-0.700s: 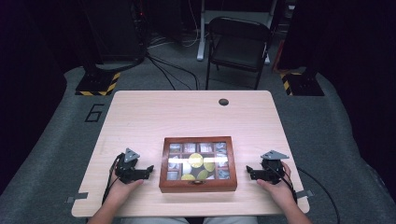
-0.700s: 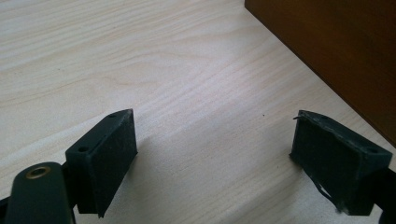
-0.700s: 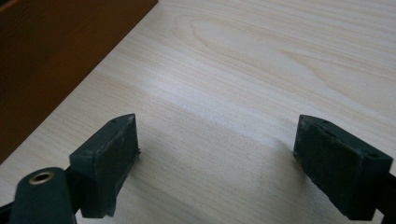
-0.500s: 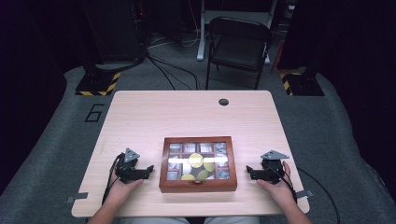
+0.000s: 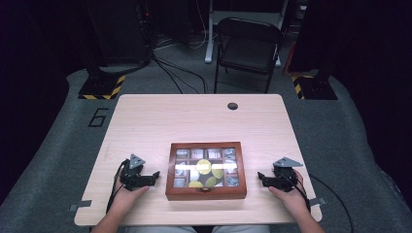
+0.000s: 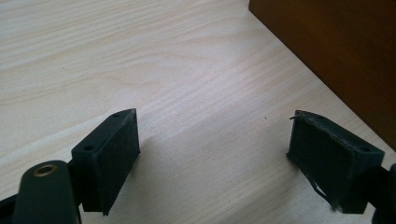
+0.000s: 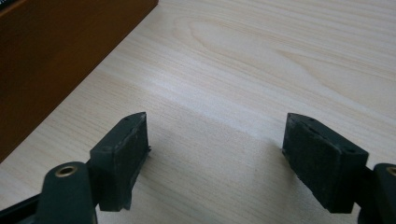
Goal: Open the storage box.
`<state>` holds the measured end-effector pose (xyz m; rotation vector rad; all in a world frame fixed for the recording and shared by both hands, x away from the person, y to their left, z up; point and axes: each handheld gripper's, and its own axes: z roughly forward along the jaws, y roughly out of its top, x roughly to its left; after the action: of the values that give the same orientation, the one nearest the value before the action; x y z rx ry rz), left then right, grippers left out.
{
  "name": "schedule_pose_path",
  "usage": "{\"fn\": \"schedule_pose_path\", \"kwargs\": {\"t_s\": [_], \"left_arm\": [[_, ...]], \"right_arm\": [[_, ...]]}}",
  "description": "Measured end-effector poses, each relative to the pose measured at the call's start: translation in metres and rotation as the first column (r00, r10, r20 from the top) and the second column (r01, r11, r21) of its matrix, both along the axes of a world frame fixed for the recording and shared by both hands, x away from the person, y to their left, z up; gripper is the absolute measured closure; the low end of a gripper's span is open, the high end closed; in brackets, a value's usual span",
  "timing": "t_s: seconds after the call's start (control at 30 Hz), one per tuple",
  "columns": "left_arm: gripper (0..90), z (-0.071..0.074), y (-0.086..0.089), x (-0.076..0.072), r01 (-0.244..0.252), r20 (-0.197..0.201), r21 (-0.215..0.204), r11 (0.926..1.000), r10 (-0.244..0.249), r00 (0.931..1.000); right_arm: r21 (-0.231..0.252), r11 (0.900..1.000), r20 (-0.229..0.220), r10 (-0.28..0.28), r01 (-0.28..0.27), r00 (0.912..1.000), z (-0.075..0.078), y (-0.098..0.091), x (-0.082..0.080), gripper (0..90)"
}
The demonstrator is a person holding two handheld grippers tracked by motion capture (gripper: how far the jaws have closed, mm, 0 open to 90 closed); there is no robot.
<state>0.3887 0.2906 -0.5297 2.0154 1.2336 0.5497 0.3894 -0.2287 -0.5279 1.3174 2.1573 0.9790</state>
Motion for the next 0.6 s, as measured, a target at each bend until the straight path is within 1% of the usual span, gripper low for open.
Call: {"fn": "schedule_pose_path", "kwargs": {"t_s": [0.07,0.1,0.2,0.23,0.27,0.43,0.47,0.5,0.53,0.57,0.6], "left_arm": [[16.5,-0.0002,-0.0002,-0.0004,-0.005,0.003,-0.002,1.0,0.005,1.0],[16.6,0.0,-0.0001,-0.0003,-0.007,0.001,-0.004,1.0,0.007,1.0],[18.3,0.0004,0.0001,-0.0009,-0.012,0.002,0.0,0.9999,0.012,0.9999],[19.1,0.0012,0.0006,-0.0013,-0.007,-0.004,0.0,1.0,0.007,1.0],[19.9,0.0018,0.001,-0.0015,-0.003,-0.01,-0.004,1.0,0.003,0.9999],[24.4,0.0032,0.0023,-0.0025,-0.003,-0.018,-0.012,0.9999,0.003,0.9998],[25.4,0.0042,0.0025,-0.0029,-0.004,-0.021,-0.016,0.9999,0.004,0.9998],[26.7,0.0052,0.0025,-0.0035,0.0,-0.03,-0.021,0.9998,-0.001,0.9996],[28.3,0.0058,0.0017,-0.0042,0.0,-0.036,-0.028,0.9996,-0.001,0.9994],[30.0,0.0066,0.0011,-0.0045,0.007,-0.04,-0.026,0.9996,-0.008,0.9992],[31.2,0.0079,-0.0004,-0.0054,0.005,-0.054,-0.032,0.9995,-0.007,0.9985]], "right_arm": [[-0.001,1.0,0.006,0.004,-0.004,1.0,0.0002,-0.0015,-0.0003,25.4],[0.009,1.0,0.0,-0.001,0.001,1.0,0.0004,-0.0014,-0.0008,26.5],[0.001,1.0,-0.005,-0.004,0.004,1.0,0.0015,-0.0026,-0.0008,28.0],[-0.005,1.0,-0.004,0.0,0.0,1.0,0.0019,-0.0026,-0.0004,28.8],[0.0,1.0,-0.01,0.0,0.0,0.9999,0.0024,-0.0021,-0.0007,31.0],[0.003,1.0,-0.022,0.007,-0.007,0.9997,0.0046,-0.0033,-0.0004,36.4],[0.002,1.0,-0.026,0.009,-0.009,0.9996,0.0053,-0.004,-0.0005,37.4],[0.01,1.0,-0.034,0.001,0.0,0.9994,0.0062,-0.0039,-0.0014,38.6],[0.015,0.9999,-0.033,0.007,-0.006,0.9994,0.0067,-0.0045,-0.0012,39.8],[0.012,0.9999,-0.037,0.006,-0.006,0.9993,0.0079,-0.0045,-0.002,41.0],[0.005,1.0,-0.033,0.005,-0.005,0.9995,0.009,-0.004,-0.0028,42.7]]}}
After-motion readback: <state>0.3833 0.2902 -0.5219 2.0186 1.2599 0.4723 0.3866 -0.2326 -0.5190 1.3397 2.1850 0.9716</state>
